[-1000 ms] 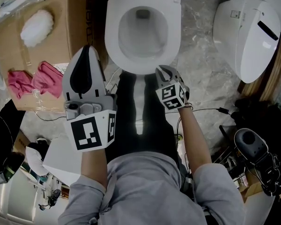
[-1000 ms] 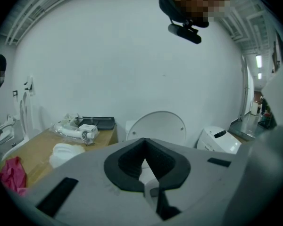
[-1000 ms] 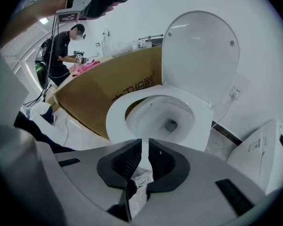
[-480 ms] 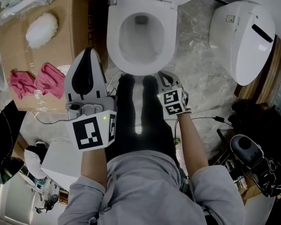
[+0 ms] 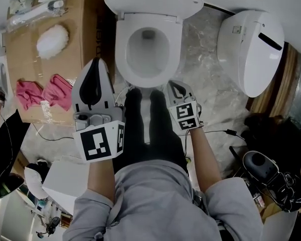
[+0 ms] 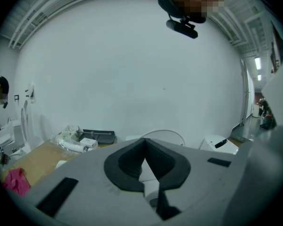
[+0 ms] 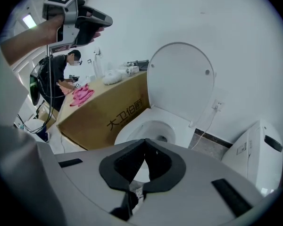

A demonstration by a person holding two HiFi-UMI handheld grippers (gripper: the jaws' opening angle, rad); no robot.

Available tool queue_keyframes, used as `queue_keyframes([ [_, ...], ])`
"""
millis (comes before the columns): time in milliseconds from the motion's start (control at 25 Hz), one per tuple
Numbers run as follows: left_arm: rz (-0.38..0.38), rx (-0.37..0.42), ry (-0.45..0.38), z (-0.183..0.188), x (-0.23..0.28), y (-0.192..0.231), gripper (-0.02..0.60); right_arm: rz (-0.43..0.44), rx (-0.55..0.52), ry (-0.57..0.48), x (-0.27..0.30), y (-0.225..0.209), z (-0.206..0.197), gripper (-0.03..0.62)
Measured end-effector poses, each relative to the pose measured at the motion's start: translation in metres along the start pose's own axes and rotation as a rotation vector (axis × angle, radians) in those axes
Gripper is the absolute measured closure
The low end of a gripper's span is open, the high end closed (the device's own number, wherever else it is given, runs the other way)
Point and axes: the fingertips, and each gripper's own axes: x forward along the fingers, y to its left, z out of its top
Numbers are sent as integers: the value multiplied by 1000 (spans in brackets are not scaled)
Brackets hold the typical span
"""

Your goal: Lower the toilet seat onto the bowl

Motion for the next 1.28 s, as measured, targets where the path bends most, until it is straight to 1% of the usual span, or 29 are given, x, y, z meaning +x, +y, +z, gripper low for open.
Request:
queue_keyframes([
  [400,4,-1,-28,31,-4,-8,581,-28,-8,-135,-47,-19,76,594],
  [720,-13,7,-72,69,-6,-14,581,-55,-8,-223,-79,-34,129,594],
  [960,-22,11,-94,91,-7,-11,581,-80,8,-281,-100,-34,166,594],
  [1120,-35,18,-114,104,-7,-11,581,-99,-5,-326,-114,-35,191,594],
  [1280,-44,25,-131,116,-13,-13,581,-117,-21,-405,-137,-35,226,594],
])
